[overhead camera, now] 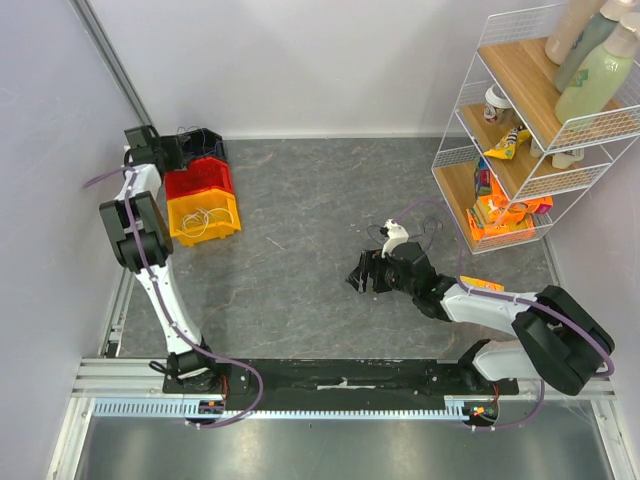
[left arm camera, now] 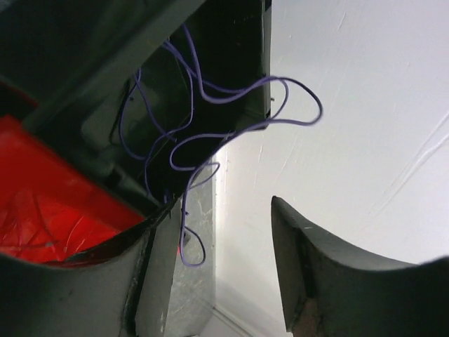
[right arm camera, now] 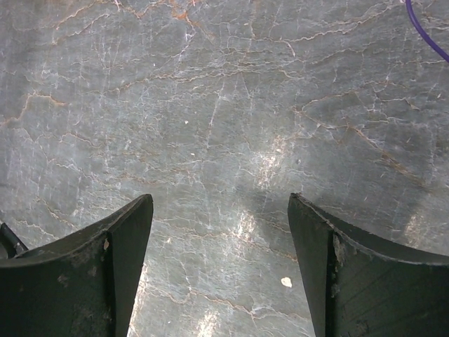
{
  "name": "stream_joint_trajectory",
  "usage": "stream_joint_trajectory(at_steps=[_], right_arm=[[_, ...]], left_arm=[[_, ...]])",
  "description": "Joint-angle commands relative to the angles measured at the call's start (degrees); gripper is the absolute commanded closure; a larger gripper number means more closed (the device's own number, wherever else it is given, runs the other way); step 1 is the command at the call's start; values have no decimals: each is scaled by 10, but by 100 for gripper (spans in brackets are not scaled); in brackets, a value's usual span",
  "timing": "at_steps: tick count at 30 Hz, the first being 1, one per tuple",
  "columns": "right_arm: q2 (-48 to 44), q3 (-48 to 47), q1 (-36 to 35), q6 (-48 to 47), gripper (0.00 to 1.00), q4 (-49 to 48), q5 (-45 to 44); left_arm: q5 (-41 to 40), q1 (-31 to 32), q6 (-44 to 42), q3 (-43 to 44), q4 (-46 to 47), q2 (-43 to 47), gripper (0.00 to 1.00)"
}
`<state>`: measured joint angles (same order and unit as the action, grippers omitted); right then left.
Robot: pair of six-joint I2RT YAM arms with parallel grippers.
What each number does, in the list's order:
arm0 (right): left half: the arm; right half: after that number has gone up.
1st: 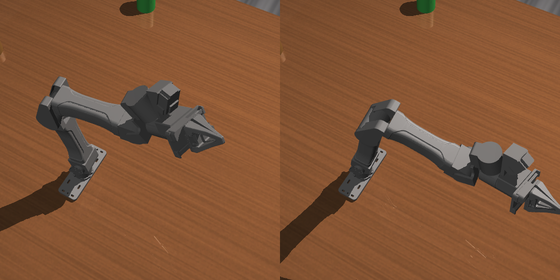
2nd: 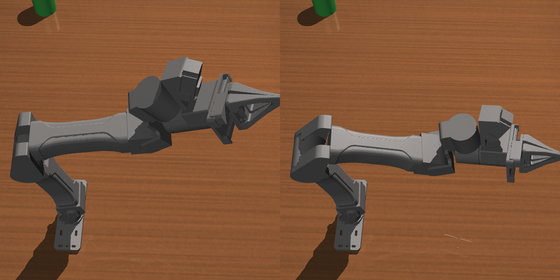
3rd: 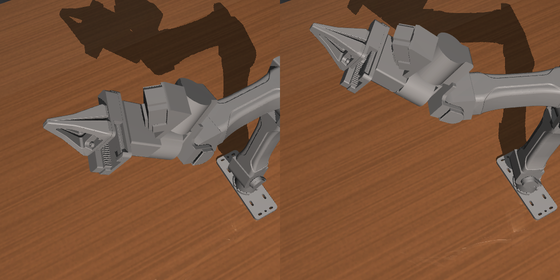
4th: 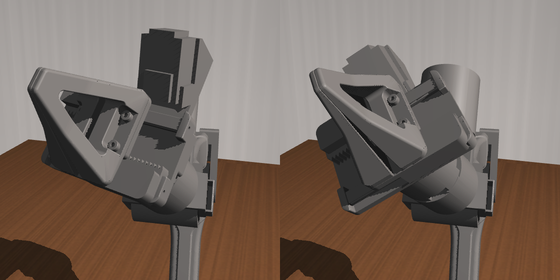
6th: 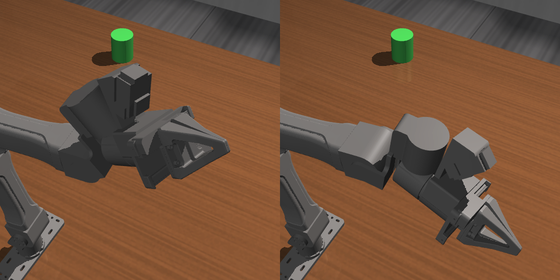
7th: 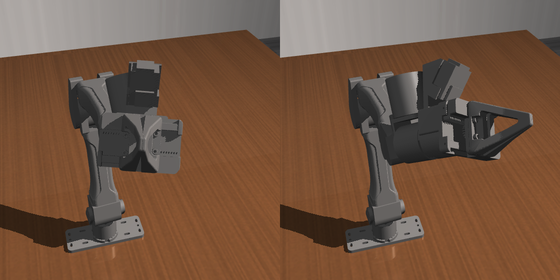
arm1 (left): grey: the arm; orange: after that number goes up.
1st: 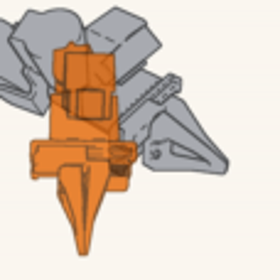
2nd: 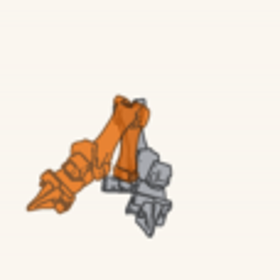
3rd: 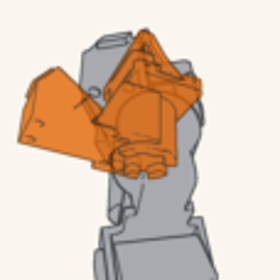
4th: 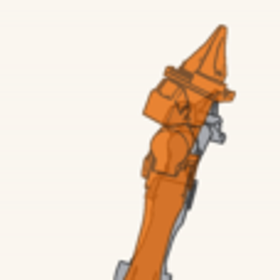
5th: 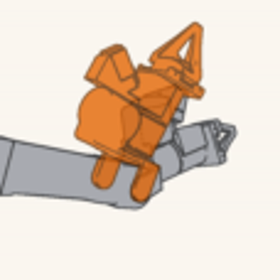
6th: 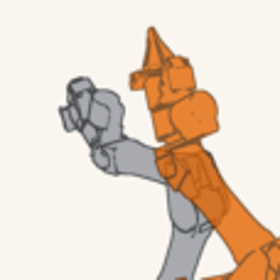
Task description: Untangle the cables
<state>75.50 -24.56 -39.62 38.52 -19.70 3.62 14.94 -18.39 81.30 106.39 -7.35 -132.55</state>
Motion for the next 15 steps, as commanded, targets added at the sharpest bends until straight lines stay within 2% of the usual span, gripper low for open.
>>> stream_joint_trajectory(at_steps=[1,3,5,6,7,10,13,15], right_arm=[[-16,-15,2,-5,15,-10,-6],[-26,-24,2,-1,15,21,-23],[-36,-50,2,-7,16,77,-61],[-36,-72,2,-11,15,124,-87],[-37,-101,2,-18,15,177,-122],[-40,-163,9,-27,13,287,-206],[-47,-184,58,-22,12,333,-208],[-45,-182,125,-8,11,342,-167]], left_arm=[[-8,0,-40,-44,-12,105,37],[-2,5,-37,-80,-11,143,31],[6,12,-39,-120,-8,186,30],[8,18,-40,-138,-6,210,30],[9,23,-45,-159,-11,228,24],[20,41,-38,-234,-16,293,22],[21,57,-41,-321,0,359,22],[25,85,-60,-365,8,406,22]])
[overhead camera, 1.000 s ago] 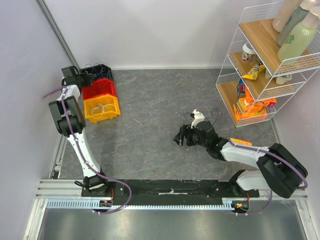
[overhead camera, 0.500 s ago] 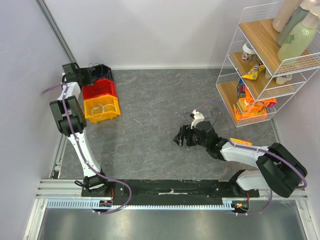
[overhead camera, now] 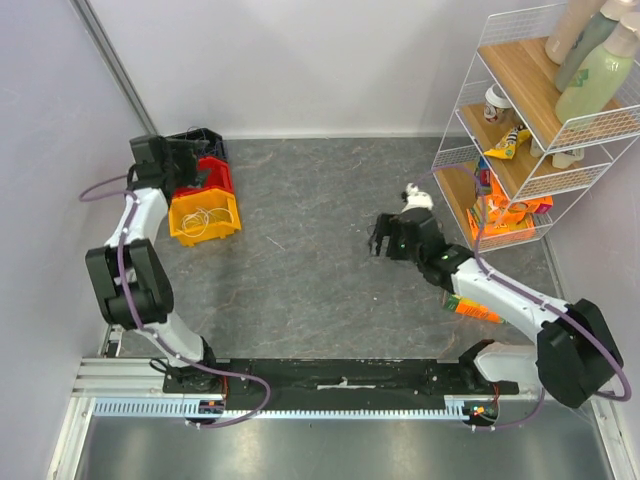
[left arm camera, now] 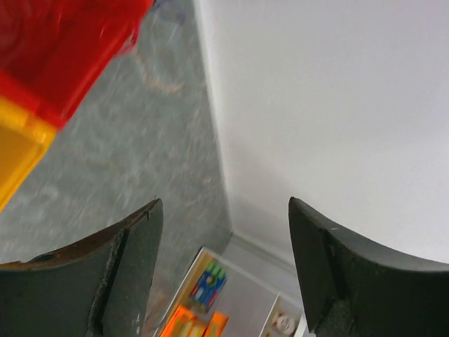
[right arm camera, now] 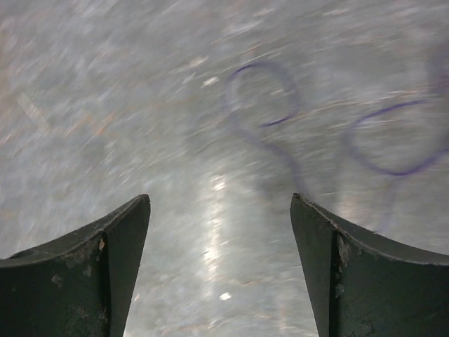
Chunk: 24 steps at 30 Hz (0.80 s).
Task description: Untangle the cables
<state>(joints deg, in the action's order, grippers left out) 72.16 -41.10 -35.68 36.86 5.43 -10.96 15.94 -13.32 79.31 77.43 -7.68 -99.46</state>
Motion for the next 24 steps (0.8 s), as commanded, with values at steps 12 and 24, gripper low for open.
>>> stream_joint_trajectory(at_steps=[12,24], right_arm=[[82,-38,248,-2,15,110,-37],[203,-99,197,-47,48,105,27]], left_arm=[[-38,396,-271,-263,33,319,30],[109,466,-345,-401,67,427,34]])
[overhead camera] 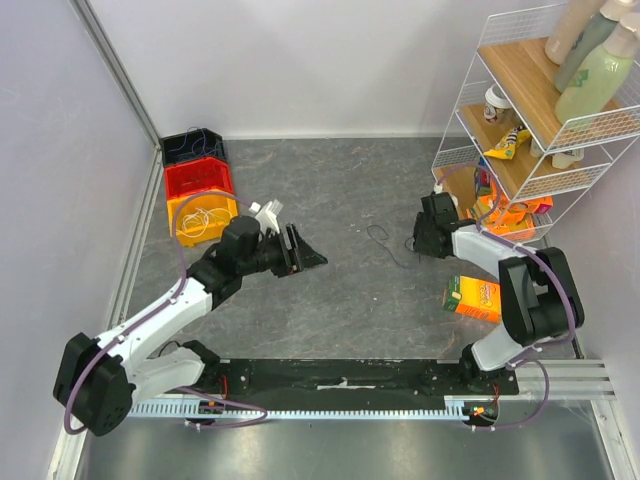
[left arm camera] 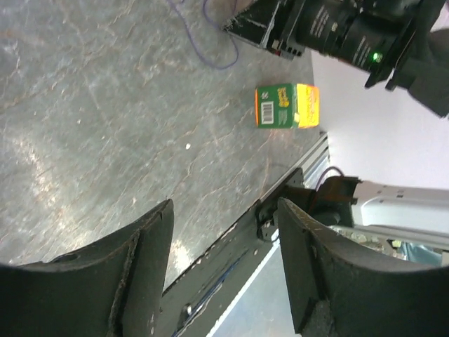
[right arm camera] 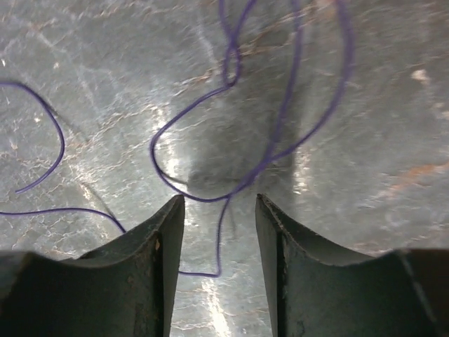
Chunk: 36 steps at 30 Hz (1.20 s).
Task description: Untangle the cables
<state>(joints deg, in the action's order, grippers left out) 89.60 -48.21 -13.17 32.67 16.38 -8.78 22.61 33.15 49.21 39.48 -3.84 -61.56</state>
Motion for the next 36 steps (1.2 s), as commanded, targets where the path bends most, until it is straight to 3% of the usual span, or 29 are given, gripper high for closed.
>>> stream_joint_trajectory(at_steps=[1,6,10,17,18,21,24,29,30,31,36], right_arm=[[36,-31,-35,0,52,-3,3],[48,-50,-97,-9,80,-7,6],[24,-57,-151,-35,96,-12,86],[-35,10,-197,-38,100,-91,298],[-34,13,-197,-42,98,-92,310],[-29,12,-197,-59,64,-72,315],[-43,21,-197,-52,46,-73,301],[-63,12,-195,-43,40,-68,264],[-65,12,-194,-37,40,-71,256],[-70,14,-194,-27,39,-76,252],[-82,46,-192,12,34,-143,249]], left_arm=[[41,1,-47,-24,28,57,34],[38,1,-81,-7,-4,90,34],[24,1,-118,7,-38,99,35],[6,1,-110,-14,-31,96,35],[6,1,-105,-18,-28,88,35],[-20,1,-85,-18,-50,58,32],[-56,1,-70,-10,-87,21,30],[-102,2,-8,3,-145,-29,26],[-101,2,20,-1,-146,-39,22],[-93,2,48,-5,-145,-51,12],[-42,30,159,-34,-33,-119,11]])
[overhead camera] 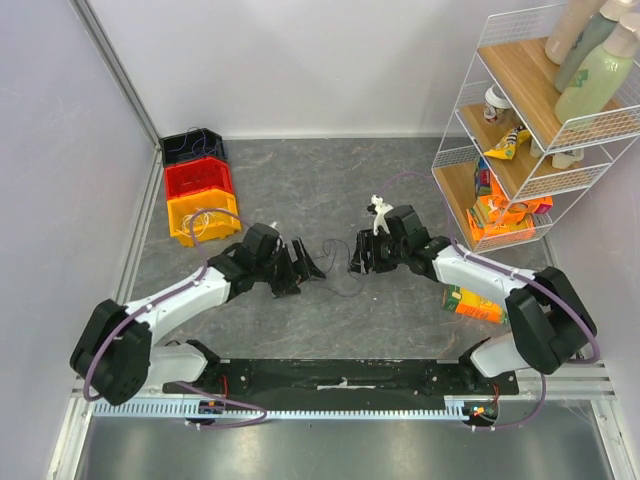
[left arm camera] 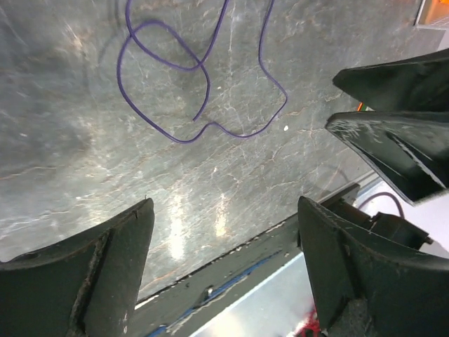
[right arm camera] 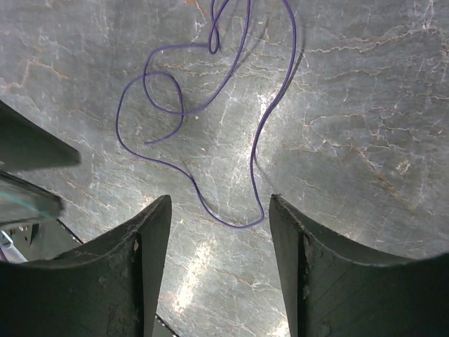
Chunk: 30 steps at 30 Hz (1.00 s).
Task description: Untangle the cables
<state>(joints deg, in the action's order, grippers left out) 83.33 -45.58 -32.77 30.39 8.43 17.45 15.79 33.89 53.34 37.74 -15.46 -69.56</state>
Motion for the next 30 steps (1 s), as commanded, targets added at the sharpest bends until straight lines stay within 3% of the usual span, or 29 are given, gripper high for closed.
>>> stream_joint_trajectory(at_steps=[1,4,7,11,19,25,30], right_arm=[[-6,17,7,37,34,-69,-14],[37,-9,17,51,39,-75,-10],[84,-31,49,79,58,-110,-14],[160,-94,67,71,80,-138,-8],[287,-185,68,66,91,-135,-1],[272,-145,51,91,92,-167,57],[228,-31,40,173,92,-271,121]], left_arm=[[22,27,136,-22,102,-51,11],[-5,28,182,-38,146,-84,12],[-12,29,206,-40,191,-116,21],[-19,29,207,-27,197,-156,22],[-27,29,228,-18,217,-201,12],[-38,23,240,14,213,-227,8],[-62,12,245,43,188,-252,7]])
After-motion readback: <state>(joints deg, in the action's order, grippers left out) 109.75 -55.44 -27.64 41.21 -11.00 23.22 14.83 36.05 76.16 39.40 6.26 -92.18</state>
